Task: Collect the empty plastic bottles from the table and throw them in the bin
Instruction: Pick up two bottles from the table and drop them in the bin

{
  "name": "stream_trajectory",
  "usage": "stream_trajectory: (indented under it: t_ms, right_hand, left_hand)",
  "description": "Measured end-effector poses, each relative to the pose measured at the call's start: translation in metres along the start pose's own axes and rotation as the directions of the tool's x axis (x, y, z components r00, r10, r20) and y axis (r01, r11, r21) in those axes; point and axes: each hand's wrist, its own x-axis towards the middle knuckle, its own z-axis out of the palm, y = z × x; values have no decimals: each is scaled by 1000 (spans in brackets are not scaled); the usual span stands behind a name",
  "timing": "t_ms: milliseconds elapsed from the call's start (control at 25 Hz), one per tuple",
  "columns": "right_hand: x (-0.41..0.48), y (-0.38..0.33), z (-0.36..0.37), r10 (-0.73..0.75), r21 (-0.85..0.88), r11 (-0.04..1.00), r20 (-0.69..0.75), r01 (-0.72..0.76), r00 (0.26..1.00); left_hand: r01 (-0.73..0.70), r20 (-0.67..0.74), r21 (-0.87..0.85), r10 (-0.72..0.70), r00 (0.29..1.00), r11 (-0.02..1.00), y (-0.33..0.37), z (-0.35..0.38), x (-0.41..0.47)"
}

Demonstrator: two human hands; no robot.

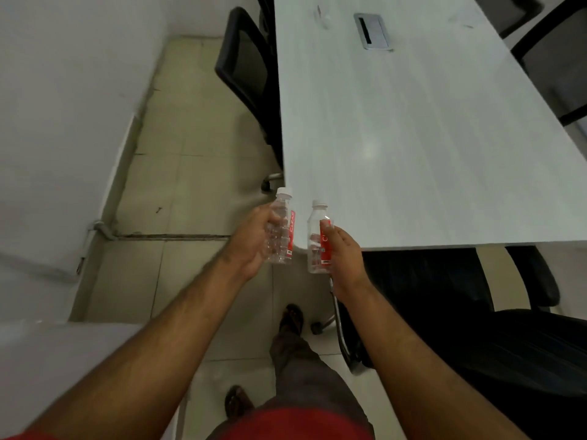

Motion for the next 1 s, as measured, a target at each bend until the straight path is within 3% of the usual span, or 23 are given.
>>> stream_trajectory:
  t_ms: [240,400,680,840,1000]
  right_hand:
    - [-107,38,25,26,-87,996,187,-10,982]
    - [-159,57,26,24,-146,989,357,30,934]
    - [-244,127,-9,138,-257,966,618,33,774]
    - [-320,180,-39,313,-385,922,688,-37,655]
    - [-408,230,-49,428,-505,863,749,17,506]
  left_hand:
    - [-75,-87,-199,59,994,977,-53,-51,-131]
    - [-211,-197,-214,170,966,954,-93,-58,-209]
    - [-456,-571,-284,233,787,844,-212,-28,-342]
    - [-533,-687,-324,193,700,782,-288,7,-436]
    - [-608,-813,-338,103,573,718,-354,25,-525]
